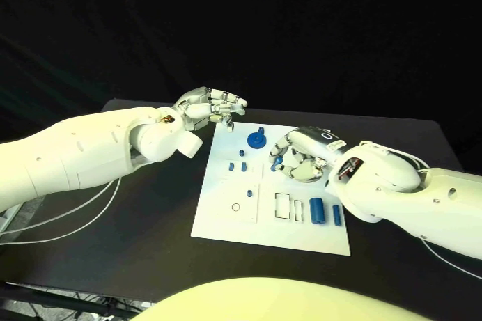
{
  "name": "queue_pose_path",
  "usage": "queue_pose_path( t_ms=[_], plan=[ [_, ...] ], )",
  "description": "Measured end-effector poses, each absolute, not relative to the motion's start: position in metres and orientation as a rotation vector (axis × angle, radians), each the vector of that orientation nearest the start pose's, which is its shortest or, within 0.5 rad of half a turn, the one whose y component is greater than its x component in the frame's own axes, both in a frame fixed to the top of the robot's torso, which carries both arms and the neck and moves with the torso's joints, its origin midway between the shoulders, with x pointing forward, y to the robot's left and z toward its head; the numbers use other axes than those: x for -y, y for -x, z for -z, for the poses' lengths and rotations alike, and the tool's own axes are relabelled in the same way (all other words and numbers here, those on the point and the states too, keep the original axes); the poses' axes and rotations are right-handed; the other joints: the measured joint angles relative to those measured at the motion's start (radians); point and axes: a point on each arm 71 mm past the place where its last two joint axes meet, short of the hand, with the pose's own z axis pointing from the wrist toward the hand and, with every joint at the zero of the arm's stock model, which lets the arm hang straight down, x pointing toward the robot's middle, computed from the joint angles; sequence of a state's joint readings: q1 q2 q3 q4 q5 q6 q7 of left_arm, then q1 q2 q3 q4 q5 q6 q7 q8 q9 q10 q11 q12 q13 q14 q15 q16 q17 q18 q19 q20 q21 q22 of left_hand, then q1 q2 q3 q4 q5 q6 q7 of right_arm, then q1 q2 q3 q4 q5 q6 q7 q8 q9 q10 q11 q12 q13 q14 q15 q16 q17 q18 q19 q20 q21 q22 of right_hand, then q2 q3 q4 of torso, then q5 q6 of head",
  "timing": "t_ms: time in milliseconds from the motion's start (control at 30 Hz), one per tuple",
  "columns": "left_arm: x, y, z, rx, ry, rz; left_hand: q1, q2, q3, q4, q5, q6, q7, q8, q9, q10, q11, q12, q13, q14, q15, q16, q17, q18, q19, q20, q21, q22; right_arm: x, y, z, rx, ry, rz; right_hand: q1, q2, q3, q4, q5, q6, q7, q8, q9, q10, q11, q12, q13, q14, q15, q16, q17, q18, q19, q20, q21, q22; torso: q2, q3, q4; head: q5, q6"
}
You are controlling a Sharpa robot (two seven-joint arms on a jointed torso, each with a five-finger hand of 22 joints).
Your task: Assemble the parts on the task board
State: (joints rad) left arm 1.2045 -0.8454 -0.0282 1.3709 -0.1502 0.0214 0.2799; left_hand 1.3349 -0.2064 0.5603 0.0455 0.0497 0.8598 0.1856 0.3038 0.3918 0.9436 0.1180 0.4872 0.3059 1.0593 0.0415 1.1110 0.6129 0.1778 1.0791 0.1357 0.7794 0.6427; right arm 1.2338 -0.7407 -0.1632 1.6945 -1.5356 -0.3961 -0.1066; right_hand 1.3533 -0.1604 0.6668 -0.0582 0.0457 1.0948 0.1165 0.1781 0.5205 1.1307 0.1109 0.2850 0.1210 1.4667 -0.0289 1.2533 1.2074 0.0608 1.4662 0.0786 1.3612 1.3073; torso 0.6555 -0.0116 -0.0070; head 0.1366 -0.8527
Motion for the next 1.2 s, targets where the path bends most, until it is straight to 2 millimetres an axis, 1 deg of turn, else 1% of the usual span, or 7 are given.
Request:
queue_pose_path(
  t_ms=[200,233,300,400,633,733,1200],
  plan=[
    [-0.236,-0.509,0.187,-1.666,0.953,1.603,0.000,0.000,0.000,0.000,0.000,0.000,0.000,0.000,0.000,0.000,0.000,0.000,0.000,0.000,0.000,0.000,0.000,0.000,0.000,0.000,0.000,0.000,0.062,-0.406,0.201,-1.603,0.422,-0.983,0.000,0.000,0.000,0.000,-0.002,0.000,0.000,0.000,0.000,0.000,0.000,0.001,0.000,0.000,0.000,0.000,-0.003,0.000,0.000,0.000,0.000,0.001,0.001,0.0000,-0.0002,0.016,-0.007],
    [-0.236,-0.509,0.187,-1.666,0.953,1.603,0.003,0.003,-0.002,0.002,0.000,0.000,0.000,0.000,0.000,0.000,0.000,0.000,0.000,0.000,0.000,0.000,0.000,0.000,0.002,-0.002,0.000,0.000,0.057,-0.403,0.204,-1.606,0.426,-0.998,0.000,0.000,0.000,0.000,-0.002,0.000,0.000,0.000,0.000,0.000,0.000,0.001,0.000,0.000,0.000,0.000,-0.004,0.000,0.000,0.000,0.000,0.001,0.001,0.0000,-0.0001,0.017,-0.007],
    [-0.235,-0.510,0.187,-1.666,0.953,1.603,0.004,0.004,-0.003,0.003,0.000,0.000,0.000,0.000,0.000,0.000,0.000,0.000,0.000,0.000,0.000,0.000,0.000,0.000,0.004,-0.004,0.000,-0.001,0.046,-0.398,0.210,-1.613,0.436,-1.025,0.000,0.000,0.003,-0.003,-0.001,0.000,0.000,0.000,0.000,0.000,0.000,0.001,0.000,0.000,0.000,0.000,-0.006,0.000,0.000,0.000,0.000,0.001,0.001,0.0001,0.0001,0.021,-0.008],
    [-0.235,-0.510,0.187,-1.665,0.953,1.603,0.004,0.004,-0.003,0.003,0.000,0.000,0.000,0.000,0.000,0.000,0.000,0.000,0.000,0.000,0.000,0.000,0.000,0.000,0.004,-0.004,0.000,-0.001,0.037,-0.392,0.221,-1.628,0.444,-1.049,0.000,0.000,0.004,-0.004,0.003,0.000,0.000,0.000,0.000,0.000,0.000,0.001,0.000,0.000,0.000,0.000,-0.006,0.000,0.000,0.000,0.000,0.001,0.001,0.0003,0.0008,0.028,-0.011],
    [-0.234,-0.510,0.187,-1.666,0.951,1.605,0.004,0.004,-0.003,0.003,0.000,0.000,0.000,0.000,0.000,0.000,0.000,0.000,0.000,0.000,0.000,0.000,0.000,0.000,0.004,-0.004,0.000,-0.001,0.033,-0.389,0.240,-1.661,0.441,-1.054,0.000,0.000,0.004,-0.004,0.003,0.000,0.000,0.000,0.000,0.000,0.000,0.001,0.000,0.000,0.000,0.000,-0.007,0.000,0.000,0.000,-0.005,0.001,0.001,-0.0005,-0.0001,0.041,-0.018],
    [-0.233,-0.510,0.187,-1.667,0.951,1.606,0.004,0.004,-0.003,0.003,0.000,0.000,0.000,0.000,0.001,0.000,0.000,0.000,0.000,0.000,0.000,0.000,0.000,0.000,0.004,-0.004,0.000,-0.001,0.032,-0.387,0.247,-1.675,0.442,-1.055,0.000,0.000,0.004,-0.004,0.003,0.000,0.000,0.000,0.000,0.000,0.000,0.001,0.000,0.000,0.000,0.000,-0.007,0.000,0.000,0.000,-0.005,0.001,0.001,-0.0001,-0.0005,0.045,-0.019],
    [-0.233,-0.510,0.187,-1.669,0.951,1.607,0.004,0.004,-0.003,0.003,0.000,0.000,0.000,0.000,0.001,0.000,0.000,0.000,0.000,0.000,0.000,0.000,0.000,0.000,0.004,-0.004,0.000,-0.001,0.028,-0.383,0.261,-1.695,0.484,-1.044,0.000,0.000,0.004,-0.004,0.002,0.000,0.000,0.000,0.000,0.000,0.000,0.001,0.000,0.000,0.000,0.000,-0.007,0.000,0.000,0.000,-0.005,0.000,0.001,0.0005,-0.0007,0.062,-0.020]
  ],
)
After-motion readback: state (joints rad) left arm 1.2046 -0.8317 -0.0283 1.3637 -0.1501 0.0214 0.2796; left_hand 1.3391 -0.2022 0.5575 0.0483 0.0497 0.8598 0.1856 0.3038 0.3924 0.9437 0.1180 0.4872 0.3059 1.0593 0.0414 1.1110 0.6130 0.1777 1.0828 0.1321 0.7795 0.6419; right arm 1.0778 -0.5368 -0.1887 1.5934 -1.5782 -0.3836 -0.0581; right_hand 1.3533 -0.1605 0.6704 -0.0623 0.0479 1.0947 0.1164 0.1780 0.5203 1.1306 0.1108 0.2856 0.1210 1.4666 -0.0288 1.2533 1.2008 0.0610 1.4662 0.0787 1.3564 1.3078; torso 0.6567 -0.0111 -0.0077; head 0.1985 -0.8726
